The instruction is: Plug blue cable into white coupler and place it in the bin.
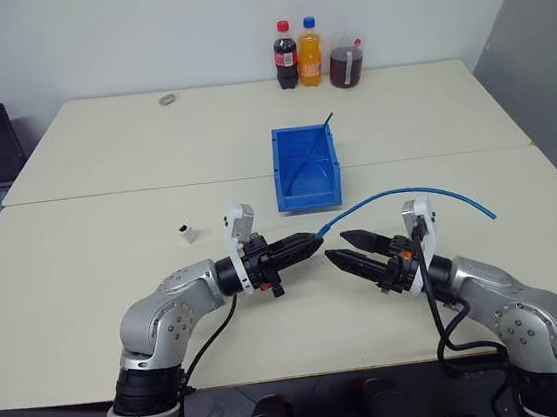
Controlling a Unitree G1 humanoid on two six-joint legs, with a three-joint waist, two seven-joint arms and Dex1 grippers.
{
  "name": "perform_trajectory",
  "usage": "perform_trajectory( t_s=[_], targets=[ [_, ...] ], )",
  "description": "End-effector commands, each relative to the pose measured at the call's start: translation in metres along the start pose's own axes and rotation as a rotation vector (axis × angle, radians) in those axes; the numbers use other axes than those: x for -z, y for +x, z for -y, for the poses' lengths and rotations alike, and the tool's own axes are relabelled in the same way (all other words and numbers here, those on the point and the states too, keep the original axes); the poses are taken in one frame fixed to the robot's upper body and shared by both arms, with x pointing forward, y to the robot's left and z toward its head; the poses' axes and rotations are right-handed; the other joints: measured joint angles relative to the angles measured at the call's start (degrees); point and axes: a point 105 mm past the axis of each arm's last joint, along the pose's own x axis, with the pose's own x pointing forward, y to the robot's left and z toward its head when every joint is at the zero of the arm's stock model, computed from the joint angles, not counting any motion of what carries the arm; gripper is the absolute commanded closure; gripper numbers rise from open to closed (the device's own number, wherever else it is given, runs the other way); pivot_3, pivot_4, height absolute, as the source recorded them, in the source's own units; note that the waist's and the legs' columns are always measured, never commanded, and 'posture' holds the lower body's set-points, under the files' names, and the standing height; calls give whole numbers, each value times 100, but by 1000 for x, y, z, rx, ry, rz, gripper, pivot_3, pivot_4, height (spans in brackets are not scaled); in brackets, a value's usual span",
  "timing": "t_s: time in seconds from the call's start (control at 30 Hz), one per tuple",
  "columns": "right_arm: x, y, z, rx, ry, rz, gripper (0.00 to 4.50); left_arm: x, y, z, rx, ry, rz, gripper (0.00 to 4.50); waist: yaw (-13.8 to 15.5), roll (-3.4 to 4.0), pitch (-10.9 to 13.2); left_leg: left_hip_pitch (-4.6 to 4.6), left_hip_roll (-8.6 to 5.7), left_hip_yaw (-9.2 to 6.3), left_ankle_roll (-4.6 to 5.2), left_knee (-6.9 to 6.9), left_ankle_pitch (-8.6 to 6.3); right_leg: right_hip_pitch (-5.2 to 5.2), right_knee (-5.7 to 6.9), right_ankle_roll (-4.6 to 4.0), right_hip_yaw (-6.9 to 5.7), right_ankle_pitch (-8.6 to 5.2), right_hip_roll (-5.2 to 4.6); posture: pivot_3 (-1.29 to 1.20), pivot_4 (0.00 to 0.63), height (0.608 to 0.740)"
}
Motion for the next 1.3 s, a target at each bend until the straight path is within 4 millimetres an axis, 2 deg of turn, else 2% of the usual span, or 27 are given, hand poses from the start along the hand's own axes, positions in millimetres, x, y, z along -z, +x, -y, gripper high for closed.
perform_trajectory(
  t_s=[0.03,0.33,0.43,0.57,0.87,1.2,1.27,1.3],
  targets=[
    [-13,5,-10,-55,33,57,891,-9,-1,9,26,23,28,4227,-1,0,0,0,1,0,0,-1,0,0,0,0,0,0,0,0,150,740],
    [-20,19,-18,-117,103,87,891,-9,-1,10,32,18,26,4228,-2,0,0,-1,1,1,0,-1,0,-2,1,0,1,0,1,0,150,740],
    [-20,20,-20,-132,113,84,1351,-9,-1,10,32,21,24,4228,-2,0,0,-1,1,1,0,-1,0,-3,0,0,1,0,1,0,150,740],
    [-20,21,-23,-153,124,77,2428,-8,-1,10,30,23,18,4228,-2,0,0,-2,0,1,0,-1,0,-3,-1,0,1,0,0,0,150,740],
    [-16,19,-27,-173,126,36,4408,-8,-2,10,32,26,19,4228,-3,0,0,-2,1,2,0,-2,0,-4,-1,0,2,0,1,0,150,740],
    [-14,19,-28,-182,109,8,4495,-6,-2,5,6,45,7,4228,-2,0,0,-3,0,2,0,-2,0,-5,-1,0,2,0,1,0,150,740],
    [-14,19,-28,-178,102,7,4495,-1,-4,4,5,78,-29,3520,-3,0,0,-3,1,2,0,-2,0,-5,-1,0,2,0,1,0,150,740],
    [-14,19,-28,-177,100,6,4496,1,-4,4,5,90,-42,3359,-5,0,0,-3,1,2,0,-2,0,-5,-1,0,2,0,1,0,150,740]
  ],
)
